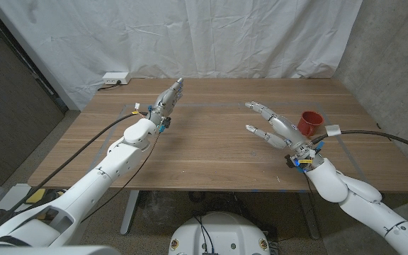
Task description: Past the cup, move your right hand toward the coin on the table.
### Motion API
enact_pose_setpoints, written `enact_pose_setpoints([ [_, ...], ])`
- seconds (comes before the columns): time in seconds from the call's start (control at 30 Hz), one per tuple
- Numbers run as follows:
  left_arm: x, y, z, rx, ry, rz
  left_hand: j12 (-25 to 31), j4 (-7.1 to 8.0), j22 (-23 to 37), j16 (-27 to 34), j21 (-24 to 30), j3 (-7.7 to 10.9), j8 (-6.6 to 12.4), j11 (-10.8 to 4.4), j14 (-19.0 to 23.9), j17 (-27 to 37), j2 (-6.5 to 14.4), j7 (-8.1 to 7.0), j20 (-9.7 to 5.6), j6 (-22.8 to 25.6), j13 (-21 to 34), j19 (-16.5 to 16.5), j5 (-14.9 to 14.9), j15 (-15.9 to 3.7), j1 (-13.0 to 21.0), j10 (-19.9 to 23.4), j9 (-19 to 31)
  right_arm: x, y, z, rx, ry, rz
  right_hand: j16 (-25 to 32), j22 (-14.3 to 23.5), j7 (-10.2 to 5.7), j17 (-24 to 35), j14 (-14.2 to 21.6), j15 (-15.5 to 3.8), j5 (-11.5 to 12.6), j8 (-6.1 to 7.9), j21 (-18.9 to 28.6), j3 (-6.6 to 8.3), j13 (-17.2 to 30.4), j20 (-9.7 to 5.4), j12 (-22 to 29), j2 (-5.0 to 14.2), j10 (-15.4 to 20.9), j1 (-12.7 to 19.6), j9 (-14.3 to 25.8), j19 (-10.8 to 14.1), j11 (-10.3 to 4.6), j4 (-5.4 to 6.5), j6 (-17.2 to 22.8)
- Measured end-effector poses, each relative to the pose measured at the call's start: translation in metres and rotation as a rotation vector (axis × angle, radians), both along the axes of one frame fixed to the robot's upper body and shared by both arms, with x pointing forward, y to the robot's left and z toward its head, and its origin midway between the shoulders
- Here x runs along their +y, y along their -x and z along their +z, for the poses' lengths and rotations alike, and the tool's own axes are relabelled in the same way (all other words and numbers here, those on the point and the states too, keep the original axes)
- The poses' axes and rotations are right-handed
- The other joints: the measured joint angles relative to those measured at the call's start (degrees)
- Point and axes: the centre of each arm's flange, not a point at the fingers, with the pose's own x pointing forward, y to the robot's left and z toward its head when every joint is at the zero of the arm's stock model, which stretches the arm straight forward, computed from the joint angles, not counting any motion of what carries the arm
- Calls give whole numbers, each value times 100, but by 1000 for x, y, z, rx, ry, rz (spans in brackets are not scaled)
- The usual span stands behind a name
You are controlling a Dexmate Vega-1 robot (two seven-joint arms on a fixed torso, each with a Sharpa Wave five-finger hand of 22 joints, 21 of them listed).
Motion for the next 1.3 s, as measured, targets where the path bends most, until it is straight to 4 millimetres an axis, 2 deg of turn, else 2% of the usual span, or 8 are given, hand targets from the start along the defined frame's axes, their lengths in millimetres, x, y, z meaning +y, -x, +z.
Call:
enact_pose_setpoints([
  [1.03, 3, 6, -4, -3, -2, 7, -4, 24, 0, 0, -64, -23, 0, 0, 0, 0, 5, 0, 0, 0, 0, 0, 0, 0, 5, 0, 0, 11, -9, -8, -8, 91, -84, 0, -1, 21, 27, 3, -4, 0, 0, -45, -16, 0, 22, 0, 0, 0, 0, 0, 22, 1, -15, 21],
  [1.3, 4, 6, -4, -4, -2, 7, -21, 24, 0, 0, -63, -23, 0, 0, 0, 0, 5, 0, 0, 0, 0, 0, 0, 0, 5, 0, 0, 13, -11, -9, 0, 105, -97, 54, -1, 21, 30, 200, -76, 0, 0, -45, -16, 0, 42, 0, 0, 3, 0, 0, 124, 3, -15, 21],
])
